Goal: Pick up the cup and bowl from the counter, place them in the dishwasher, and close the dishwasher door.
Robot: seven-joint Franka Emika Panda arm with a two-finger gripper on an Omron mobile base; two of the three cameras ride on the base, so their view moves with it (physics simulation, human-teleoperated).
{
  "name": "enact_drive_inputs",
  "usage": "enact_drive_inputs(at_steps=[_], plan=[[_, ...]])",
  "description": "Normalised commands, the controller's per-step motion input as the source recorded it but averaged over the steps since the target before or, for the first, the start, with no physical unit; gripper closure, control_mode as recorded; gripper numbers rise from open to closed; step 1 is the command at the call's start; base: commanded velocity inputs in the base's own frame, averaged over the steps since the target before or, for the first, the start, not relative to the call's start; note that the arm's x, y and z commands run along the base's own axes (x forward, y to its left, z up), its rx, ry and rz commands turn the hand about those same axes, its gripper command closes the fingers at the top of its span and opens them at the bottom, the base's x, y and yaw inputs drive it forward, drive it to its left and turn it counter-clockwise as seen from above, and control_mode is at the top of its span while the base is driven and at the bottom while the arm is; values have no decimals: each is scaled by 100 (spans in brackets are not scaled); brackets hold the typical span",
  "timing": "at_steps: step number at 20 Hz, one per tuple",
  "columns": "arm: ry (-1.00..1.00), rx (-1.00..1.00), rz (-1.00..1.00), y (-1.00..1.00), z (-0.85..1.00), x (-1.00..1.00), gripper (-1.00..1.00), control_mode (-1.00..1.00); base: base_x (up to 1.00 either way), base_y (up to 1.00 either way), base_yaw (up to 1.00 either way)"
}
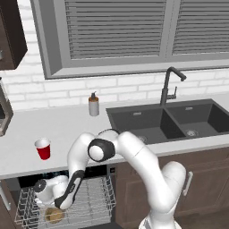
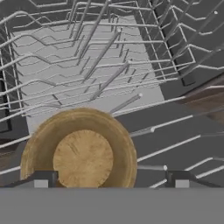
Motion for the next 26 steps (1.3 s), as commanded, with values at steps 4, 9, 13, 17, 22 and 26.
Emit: enact_drive_inputs(at_steps=[4,9,13,17,22,26], plan=[[-13,6,0,0,100,-40,-100,-100,0,0,0],[-12,6,1,0,100,-61,-100,-100,0,0,0],[-6,7,5,0,100,-27,-100,-100,0,0,0],[0,6,9,0,100,-7,-100,-100,0,0,0],[0,9,13,-1,100,0,-100,-100,0,0,0],[0,9,14,-9,100,8,-100,-100,0,0,0]])
